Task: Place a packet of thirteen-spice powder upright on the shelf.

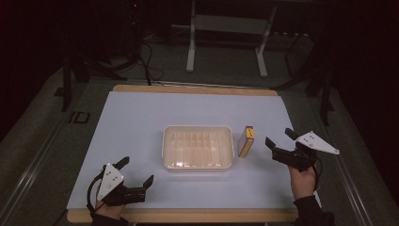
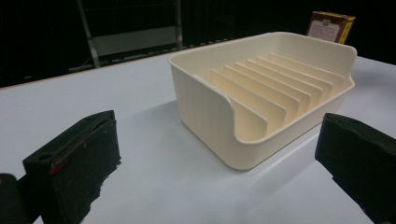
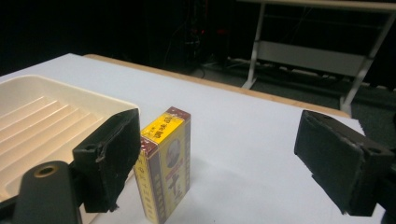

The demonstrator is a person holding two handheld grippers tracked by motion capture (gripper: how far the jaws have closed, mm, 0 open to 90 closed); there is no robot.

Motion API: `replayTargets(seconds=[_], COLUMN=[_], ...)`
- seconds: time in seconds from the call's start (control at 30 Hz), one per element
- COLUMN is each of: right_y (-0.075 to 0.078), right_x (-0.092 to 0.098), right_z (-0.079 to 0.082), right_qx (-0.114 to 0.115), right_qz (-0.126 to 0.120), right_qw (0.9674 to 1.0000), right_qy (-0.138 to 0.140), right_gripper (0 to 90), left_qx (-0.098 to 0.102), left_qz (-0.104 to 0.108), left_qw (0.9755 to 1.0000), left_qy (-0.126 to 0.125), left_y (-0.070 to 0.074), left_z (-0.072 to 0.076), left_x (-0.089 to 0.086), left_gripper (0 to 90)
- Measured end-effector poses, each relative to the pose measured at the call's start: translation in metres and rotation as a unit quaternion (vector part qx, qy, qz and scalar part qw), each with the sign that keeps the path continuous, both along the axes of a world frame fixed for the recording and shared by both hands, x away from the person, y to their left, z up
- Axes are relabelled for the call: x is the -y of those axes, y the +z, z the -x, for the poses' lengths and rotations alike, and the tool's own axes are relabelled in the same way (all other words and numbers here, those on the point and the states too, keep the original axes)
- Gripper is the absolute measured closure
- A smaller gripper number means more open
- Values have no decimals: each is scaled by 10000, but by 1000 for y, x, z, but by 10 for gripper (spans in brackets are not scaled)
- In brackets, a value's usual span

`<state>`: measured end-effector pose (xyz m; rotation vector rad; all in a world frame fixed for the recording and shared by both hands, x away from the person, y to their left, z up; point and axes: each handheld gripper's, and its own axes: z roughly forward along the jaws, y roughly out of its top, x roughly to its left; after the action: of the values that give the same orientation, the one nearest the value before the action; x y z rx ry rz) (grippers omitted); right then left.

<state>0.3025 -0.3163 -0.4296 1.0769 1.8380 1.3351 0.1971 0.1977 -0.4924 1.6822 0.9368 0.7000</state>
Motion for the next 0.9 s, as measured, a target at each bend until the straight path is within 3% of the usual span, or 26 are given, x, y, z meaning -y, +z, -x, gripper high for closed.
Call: replayTargets(seconds=[0.17, 0.27, 0.47, 0.6, 0.8, 0.83, 0.9], right_y=[5, 8, 10, 13, 15, 15, 16], right_x=[0, -2, -5, -9, -14, -14, -14], right_z=[-5, -12, -15, -19, -22, -22, -25], right_qx=[-265, -640, -878, -1245, -1590, -1590, -1744], right_qz=[116, 309, 394, 589, 998, 998, 1143], right_qw=[9995, 9969, 9937, 9860, 9759, 9759, 9710], right_qy=[133, 335, 580, 938, 1111, 1111, 1169], right_gripper=[144, 144, 144, 144, 144, 144, 142], left_qx=[-26, -34, -54, -77, -102, -102, -109], left_qz=[-11, -20, -28, -38, -47, -47, -60], left_qw=[10000, 10000, 10000, 9999, 9999, 9999, 9999], left_qy=[-31, -39, -51, -80, -99, -99, -104], left_y=[0, -1, -1, -1, -2, -2, -2], left_z=[-1, -1, -1, -1, -2, -2, -2], left_x=[1, 1, 1, 1, 2, 2, 2], left_gripper=[0, 0, 0, 0, 0, 0, 0])
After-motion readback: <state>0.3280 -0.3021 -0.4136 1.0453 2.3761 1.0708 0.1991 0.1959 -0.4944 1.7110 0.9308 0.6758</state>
